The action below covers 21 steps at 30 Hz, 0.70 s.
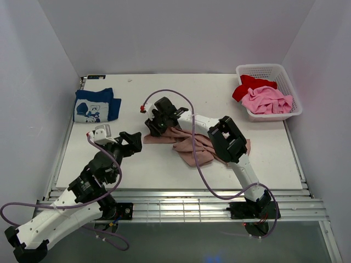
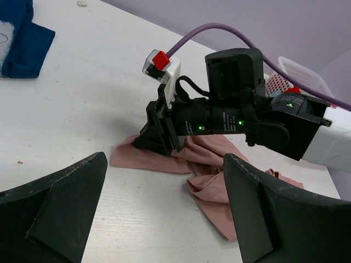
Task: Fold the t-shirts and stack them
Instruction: Flatten the tshirt out
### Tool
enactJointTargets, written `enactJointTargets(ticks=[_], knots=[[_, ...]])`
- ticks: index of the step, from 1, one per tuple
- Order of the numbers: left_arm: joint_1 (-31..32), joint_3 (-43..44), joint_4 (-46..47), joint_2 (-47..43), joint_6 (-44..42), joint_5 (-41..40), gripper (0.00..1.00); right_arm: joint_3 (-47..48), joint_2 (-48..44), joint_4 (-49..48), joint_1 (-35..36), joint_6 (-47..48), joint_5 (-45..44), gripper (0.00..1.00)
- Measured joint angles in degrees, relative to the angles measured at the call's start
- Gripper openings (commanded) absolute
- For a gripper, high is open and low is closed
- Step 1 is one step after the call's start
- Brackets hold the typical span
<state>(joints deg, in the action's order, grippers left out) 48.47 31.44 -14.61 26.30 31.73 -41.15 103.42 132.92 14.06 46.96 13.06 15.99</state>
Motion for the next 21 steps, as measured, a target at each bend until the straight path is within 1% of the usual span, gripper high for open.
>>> enactJointTargets(ticks=[2, 7, 13, 16, 18, 21], knots=[[0.0, 0.0, -0.3, -0.5, 0.0, -0.3, 0.97, 0.2, 0.2, 0.0, 0.0, -0.1, -0.5, 0.17], [0.0, 0.0, -0.4, -1.1, -0.1, -0.4, 0.97, 0.3, 0.5, -0.1, 0.2, -0.7, -2.4, 0.09], [0.0, 0.0, -0.8, -0.9, 0.1, -0.4, 0.97, 1.7, -1.1, 2.6, 1.6, -1.7, -8.7, 0.08], [0.0, 0.0, -1.6, -1.5, 0.3, -0.4, 0.97, 2.7, -5.4, 6.0, 2.3, -2.3, -11.7, 0.08], [0.0, 0.0, -2.2, -2.6, 0.5, -0.5, 0.97, 6.1, -9.0, 9.4, 2.5, -2.6, -13.9, 0.08], [0.0, 0.0, -2.3, -4.2, 0.7, -0.8, 0.97, 15.1, -15.2, 13.6, 2.6, -3.0, -16.6, 0.08]])
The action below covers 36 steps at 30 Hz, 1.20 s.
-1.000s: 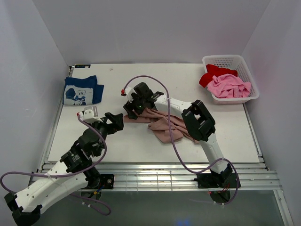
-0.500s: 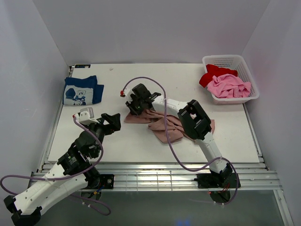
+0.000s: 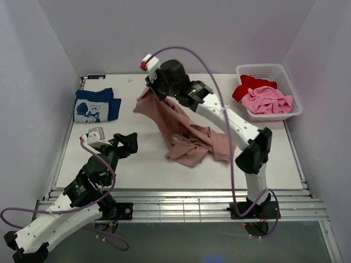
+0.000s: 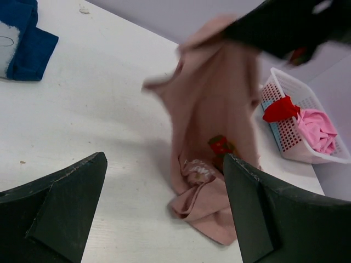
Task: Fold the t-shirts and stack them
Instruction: Flatten the tshirt out
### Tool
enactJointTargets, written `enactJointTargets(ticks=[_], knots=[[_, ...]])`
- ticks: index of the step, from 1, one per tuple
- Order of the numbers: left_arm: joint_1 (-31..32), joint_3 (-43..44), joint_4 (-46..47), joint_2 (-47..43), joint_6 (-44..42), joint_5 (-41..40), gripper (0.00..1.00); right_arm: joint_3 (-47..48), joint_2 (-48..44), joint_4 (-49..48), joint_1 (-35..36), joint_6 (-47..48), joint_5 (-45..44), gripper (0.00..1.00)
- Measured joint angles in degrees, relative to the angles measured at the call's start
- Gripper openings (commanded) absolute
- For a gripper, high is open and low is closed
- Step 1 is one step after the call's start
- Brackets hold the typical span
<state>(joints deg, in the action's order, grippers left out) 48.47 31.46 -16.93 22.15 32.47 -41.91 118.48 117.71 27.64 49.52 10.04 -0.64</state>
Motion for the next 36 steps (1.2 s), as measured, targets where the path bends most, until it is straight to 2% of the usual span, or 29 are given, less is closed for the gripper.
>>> enactJointTargets(ticks=[4, 9, 12, 14, 17, 20, 24, 30, 36], knots=[[0.0, 0.1, -0.3, -0.6, 0.6, -0.3, 0.97, 8.5, -11.9, 1.2, -0.3, -0.4, -2.6, 0.08], [0.0, 0.2, -1.2, -0.8, 1.4, -0.3, 0.97, 8.3, -29.6, 0.6, -0.4, 0.5, -9.7, 0.08], [0.0, 0.2, -1.9, -1.8, 1.9, -0.3, 0.97, 2.5, -37.8, -0.6, -1.2, 1.3, -16.1, 0.08], [0.0, 0.3, -2.3, -2.4, 2.2, -0.3, 0.97, -4.5, -42.4, -2.2, -3.1, 1.3, -20.6, 0.08], [0.0, 0.5, -2.3, -2.4, 2.5, 0.2, 0.97, -16.9, -44.7, -3.6, -6.4, 0.4, -25.5, 0.08], [0.0, 0.7, -2.3, -0.7, 2.5, 0.9, 0.97, -27.9, -42.6, -3.7, -8.8, -0.9, -28.2, 0.08], [0.0, 0.9, -1.4, 7.4, 2.5, 0.3, 0.96, -40.6, -38.9, -2.0, -11.4, -2.7, -30.8, 0.08], [0.0, 1.2, 0.1, 27.4, 2.2, 0.1, 0.96, -48.6, -41.5, -1.8, -14.8, -4.5, -33.2, 0.08], [0.0, 9.6, -12.0, 53.9, 13.3, -1.5, 0.96, -51.1, -46.0, -3.7, -15.6, -5.6, -33.7, 0.08]])
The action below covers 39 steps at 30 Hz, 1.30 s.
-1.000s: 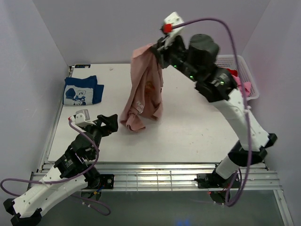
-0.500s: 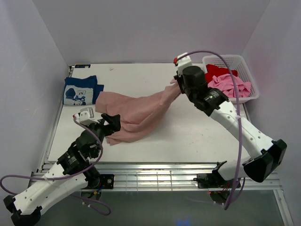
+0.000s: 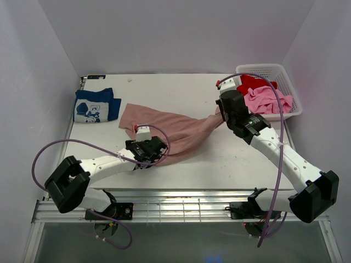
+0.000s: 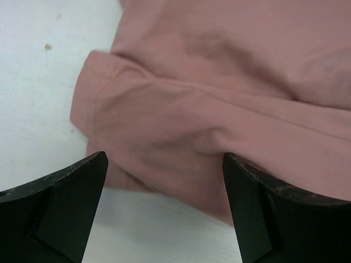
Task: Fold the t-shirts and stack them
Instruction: Flatten the tshirt out
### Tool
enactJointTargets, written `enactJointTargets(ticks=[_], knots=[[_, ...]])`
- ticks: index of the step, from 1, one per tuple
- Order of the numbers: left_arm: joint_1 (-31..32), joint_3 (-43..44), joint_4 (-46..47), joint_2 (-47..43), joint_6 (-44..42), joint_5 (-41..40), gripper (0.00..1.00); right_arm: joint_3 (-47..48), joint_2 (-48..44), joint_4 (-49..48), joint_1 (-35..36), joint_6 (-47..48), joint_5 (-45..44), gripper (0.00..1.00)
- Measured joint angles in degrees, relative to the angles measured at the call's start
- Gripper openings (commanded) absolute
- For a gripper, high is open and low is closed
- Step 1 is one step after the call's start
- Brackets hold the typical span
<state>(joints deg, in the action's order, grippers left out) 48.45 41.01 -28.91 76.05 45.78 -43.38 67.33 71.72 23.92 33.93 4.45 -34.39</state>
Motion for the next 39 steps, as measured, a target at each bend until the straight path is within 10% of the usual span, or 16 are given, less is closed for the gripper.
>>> enactJointTargets(ticks=[9, 20, 32, 39], knots=[[-3.7, -0.4, -12.9, -4.2, 13.3, -4.9, 0.97, -0.9, 0.0, -0.5, -0.2, -0.6, 0.6, 0.08], [-26.9, -13.6, 14.9, -12.6, -6.3, 10.7, 0.77, -0.9, 0.0, -0.5, -0.2, -1.0, 2.5, 0.08], [-31.7, -17.0, 32.9, -6.1, -13.4, 25.5, 0.69, -0.9, -0.1, -0.5, -0.2, -1.0, 3.1, 0.08], [-31.9, -17.0, 35.3, -6.2, -14.9, 26.1, 0.44, -1.1, 0.3, -0.6, -0.2, -1.1, 3.1, 0.08]])
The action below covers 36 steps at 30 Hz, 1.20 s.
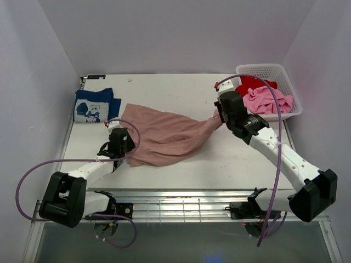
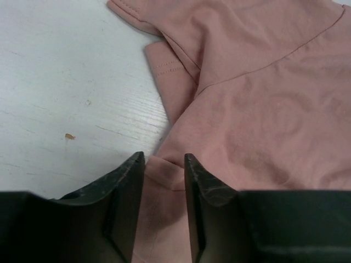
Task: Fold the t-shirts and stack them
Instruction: Flatten the tshirt out
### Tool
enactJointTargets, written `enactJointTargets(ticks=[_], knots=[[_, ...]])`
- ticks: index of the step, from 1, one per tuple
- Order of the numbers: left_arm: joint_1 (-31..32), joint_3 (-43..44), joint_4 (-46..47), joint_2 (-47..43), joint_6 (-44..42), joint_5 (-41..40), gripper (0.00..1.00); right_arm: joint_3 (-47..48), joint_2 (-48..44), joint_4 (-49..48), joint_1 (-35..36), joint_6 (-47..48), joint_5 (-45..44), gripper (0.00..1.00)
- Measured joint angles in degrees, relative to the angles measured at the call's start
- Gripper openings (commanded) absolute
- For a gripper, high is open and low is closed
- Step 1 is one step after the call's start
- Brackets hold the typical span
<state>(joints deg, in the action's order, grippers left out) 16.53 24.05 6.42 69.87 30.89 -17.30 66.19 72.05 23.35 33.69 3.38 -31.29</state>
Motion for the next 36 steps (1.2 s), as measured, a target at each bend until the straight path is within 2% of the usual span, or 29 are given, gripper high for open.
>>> enactJointTargets(ticks=[16, 19, 20, 21, 26, 32, 36], knots=[[-0.3, 2.2, -4.1, 3.1, -0.2, -0.3, 0.45, -0.4, 1.7, 0.0, 0.0, 0.0, 0.0, 0.08], [-0.3, 2.6, -4.3, 3.6, -0.2, -0.3, 0.42, -0.4, 2.3, 0.1, 0.0, 0.0, 0.1, 0.08], [-0.3, 2.7, -4.4, 3.8, -0.2, -0.3, 0.4, -0.4, 2.5, 0.1, 0.0, 0.0, 0.2, 0.08], [-0.3, 2.8, -4.5, 4.0, -0.2, -0.3, 0.29, -0.4, 2.5, 0.1, 0.0, 0.0, 0.2, 0.08], [-0.3, 3.4, -5.2, 5.2, -0.2, -0.3, 0.02, -0.4, 2.6, 0.1, 0.0, 0.0, 0.2, 0.08], [-0.3, 3.5, -6.5, 4.7, 0.0, -0.9, 0.0, -0.4, 2.6, 0.1, 0.0, 0.0, 0.0, 0.08], [-0.3, 3.7, -9.2, 0.8, 0.8, -1.7, 0.0, -0.3, 2.6, 0.1, -0.2, -0.2, -1.0, 0.08]])
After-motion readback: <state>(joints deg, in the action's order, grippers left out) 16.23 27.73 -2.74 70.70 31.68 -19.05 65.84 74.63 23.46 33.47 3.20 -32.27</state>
